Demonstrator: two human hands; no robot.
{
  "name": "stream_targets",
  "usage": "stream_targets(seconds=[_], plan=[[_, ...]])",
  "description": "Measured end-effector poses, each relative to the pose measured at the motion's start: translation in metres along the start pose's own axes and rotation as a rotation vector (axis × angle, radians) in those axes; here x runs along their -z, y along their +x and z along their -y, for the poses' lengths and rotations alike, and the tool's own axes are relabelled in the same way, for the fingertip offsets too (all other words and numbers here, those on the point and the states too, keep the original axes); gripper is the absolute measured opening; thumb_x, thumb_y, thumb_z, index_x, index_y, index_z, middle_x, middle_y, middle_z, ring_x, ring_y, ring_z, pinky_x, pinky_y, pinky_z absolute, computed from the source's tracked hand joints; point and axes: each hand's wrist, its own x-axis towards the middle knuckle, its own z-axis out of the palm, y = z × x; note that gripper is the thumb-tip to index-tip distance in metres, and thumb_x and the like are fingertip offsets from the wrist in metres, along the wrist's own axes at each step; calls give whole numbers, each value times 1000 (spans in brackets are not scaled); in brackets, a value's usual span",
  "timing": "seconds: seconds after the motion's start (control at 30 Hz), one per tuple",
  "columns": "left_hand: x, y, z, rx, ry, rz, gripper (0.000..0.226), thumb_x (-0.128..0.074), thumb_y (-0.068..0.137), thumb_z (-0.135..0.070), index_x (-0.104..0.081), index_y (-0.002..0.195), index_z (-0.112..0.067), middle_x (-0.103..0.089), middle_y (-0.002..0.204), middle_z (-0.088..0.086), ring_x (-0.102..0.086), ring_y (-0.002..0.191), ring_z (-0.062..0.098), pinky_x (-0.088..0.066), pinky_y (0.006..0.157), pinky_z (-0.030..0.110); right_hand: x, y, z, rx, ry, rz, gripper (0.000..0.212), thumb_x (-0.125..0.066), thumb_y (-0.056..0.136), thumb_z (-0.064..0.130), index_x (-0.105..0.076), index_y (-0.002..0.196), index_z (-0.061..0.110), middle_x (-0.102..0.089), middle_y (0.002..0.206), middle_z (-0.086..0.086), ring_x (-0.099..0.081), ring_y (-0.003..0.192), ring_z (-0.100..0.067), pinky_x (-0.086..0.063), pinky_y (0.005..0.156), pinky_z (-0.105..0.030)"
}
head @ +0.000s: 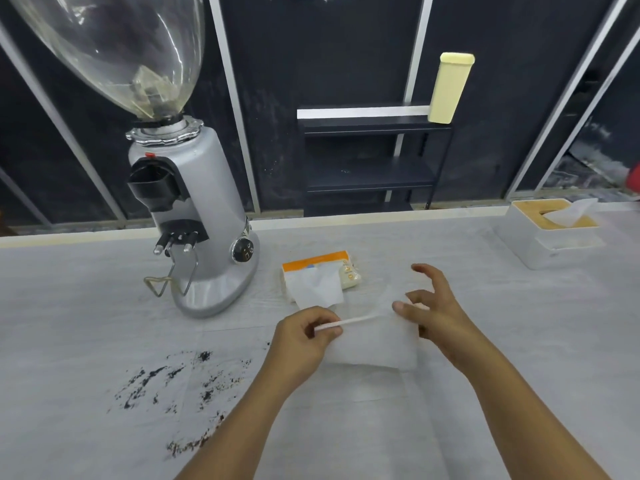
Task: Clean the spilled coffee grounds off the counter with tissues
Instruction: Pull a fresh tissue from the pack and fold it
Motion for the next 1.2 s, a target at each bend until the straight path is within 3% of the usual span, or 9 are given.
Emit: stream_targets(seconds=[0.07,0.13,0.23,0.4,0.57,0.73,0.87,1.0,1.2], plan=[[2,-2,-1,4,16,6,16,-73,85,-14,-73,78,-27,-70,80,-5,-57,68,5,-47,66,20,2,-7,-8,90,-252,84,62,-82,76,26,-50,122,53,-50,114,5,-60,80,-22,-51,73,-29],[4,-5,-1,4,41,14,16,-72,85,-14,-72,77,-28,-70,80,-6,-57,68,5,-47,66,20,1,-10,-16,128,-422,110,41,-82,75,27,-65,106,49,-50,115,12,-59,85,-19,-51,78,-27],[6,-7,0,23,78,28,15,-72,86,-15,-71,80,-29,-69,81,-7,-61,73,12,-48,65,19,-4,-7,-24,138,-526,77,15,-79,77,28,-72,84,39,-60,104,16,-62,90,-13,-51,78,-27],[14,-11,3,91,130,118,19,-78,81,-19,-72,86,-37,-72,89,-14,-67,83,6,-56,73,20,-8,-8,-22,137,-618,62,8,-77,79,31,-71,77,35,-66,94,19,-60,78,-7,-48,71,-22],[16,-14,1,103,183,132,9,-73,86,-30,-73,86,-39,-71,89,-13,-66,81,8,-54,71,21,-6,-12,-16,114,-619,42,7,-75,81,30,-72,76,34,-63,75,12,-57,70,-13,-47,66,-24],[20,-18,-7,38,230,129,12,-69,90,-27,-69,82,-36,-65,87,-21,-57,69,4,-48,66,14,0,-25,-6,74,-590,123,10,-70,86,29,-72,79,35,-71,82,14,-66,80,-10,-54,75,-29],[25,-23,-19,-40,299,167,9,-65,93,-31,-65,87,-38,-63,92,-22,-57,73,8,-45,63,11,4,-48,-4,33,-447,118,4,-71,86,30,-73,86,33,-74,78,5,-68,71,-11,-53,73,-29],[15,-3,-30,-89,341,235,11,-63,92,-27,-68,86,-35,-66,85,-21,-57,76,-6,-40,61,8,3,-57,-22,-60,-275,19,9,-71,86,23,-73,86,32,-71,69,0,-62,58,-9,-48,63,-26],[-29,58,-12,-38,549,459,11,-59,93,-28,-70,93,-31,-67,100,-12,-59,94,9,-51,77,25,-3,-45,-76,-178,-303,-176,12,-69,85,19,-72,86,31,-72,77,7,-66,68,-11,-55,66,-31]])
